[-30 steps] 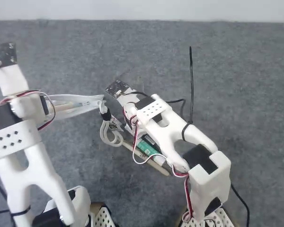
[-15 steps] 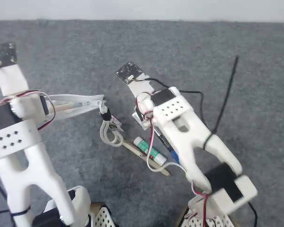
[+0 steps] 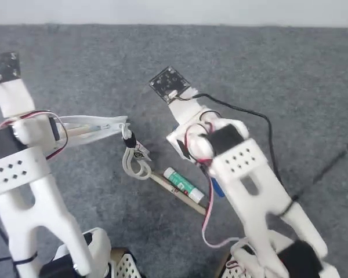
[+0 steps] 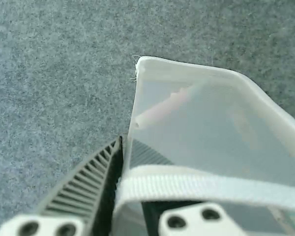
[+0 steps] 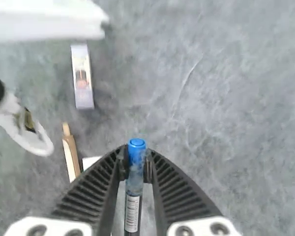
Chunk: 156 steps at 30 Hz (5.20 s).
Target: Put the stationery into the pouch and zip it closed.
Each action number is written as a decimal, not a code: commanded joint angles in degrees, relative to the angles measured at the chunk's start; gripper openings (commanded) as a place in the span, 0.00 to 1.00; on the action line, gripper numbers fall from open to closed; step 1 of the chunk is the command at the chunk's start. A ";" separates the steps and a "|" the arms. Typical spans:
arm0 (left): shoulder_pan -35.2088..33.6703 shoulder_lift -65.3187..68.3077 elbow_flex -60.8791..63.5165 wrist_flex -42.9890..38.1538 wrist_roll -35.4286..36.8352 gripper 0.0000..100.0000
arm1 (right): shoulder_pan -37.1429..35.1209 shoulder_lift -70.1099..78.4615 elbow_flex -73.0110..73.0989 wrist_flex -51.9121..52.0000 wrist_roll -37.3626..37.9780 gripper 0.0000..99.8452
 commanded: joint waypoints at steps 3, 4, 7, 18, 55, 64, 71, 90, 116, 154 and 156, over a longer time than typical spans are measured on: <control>-0.18 -0.53 -0.48 -1.49 0.88 0.01 | 0.40 -12.09 -0.53 0.48 -4.31 0.01; -0.18 -0.53 -0.48 -1.49 0.88 0.01 | 0.40 -13.41 -0.53 0.48 -4.31 0.01; -0.18 -0.53 -0.48 -1.49 0.88 0.01 | 0.40 -17.19 -0.79 0.48 -4.40 0.01; -0.18 -0.53 -0.48 -1.49 0.88 0.01 | -1.71 -25.63 -10.81 -0.04 -13.89 0.01; 0.00 -0.44 0.13 -1.49 0.88 0.01 | -19.21 -25.54 2.73 -55.43 -16.18 0.01; 0.00 -0.53 0.13 -1.49 0.88 0.01 | -22.20 -25.45 5.54 -57.45 -8.09 0.01; -0.09 -0.53 0.13 -1.49 0.88 0.01 | -26.95 -24.22 6.42 -62.81 -3.60 0.01; -0.35 -0.53 0.22 -1.41 0.88 0.01 | -25.63 -10.07 7.12 -70.02 -3.43 0.01; -0.35 -0.53 0.75 -1.49 0.88 0.01 | -25.45 -1.89 17.05 -70.46 1.85 0.01; -0.35 -0.53 1.36 -1.93 0.88 0.01 | -24.31 -10.51 16.00 -44.62 2.20 0.24; -0.35 -0.53 1.36 -1.93 0.88 0.01 | -24.31 -12.26 16.00 -43.47 2.20 0.24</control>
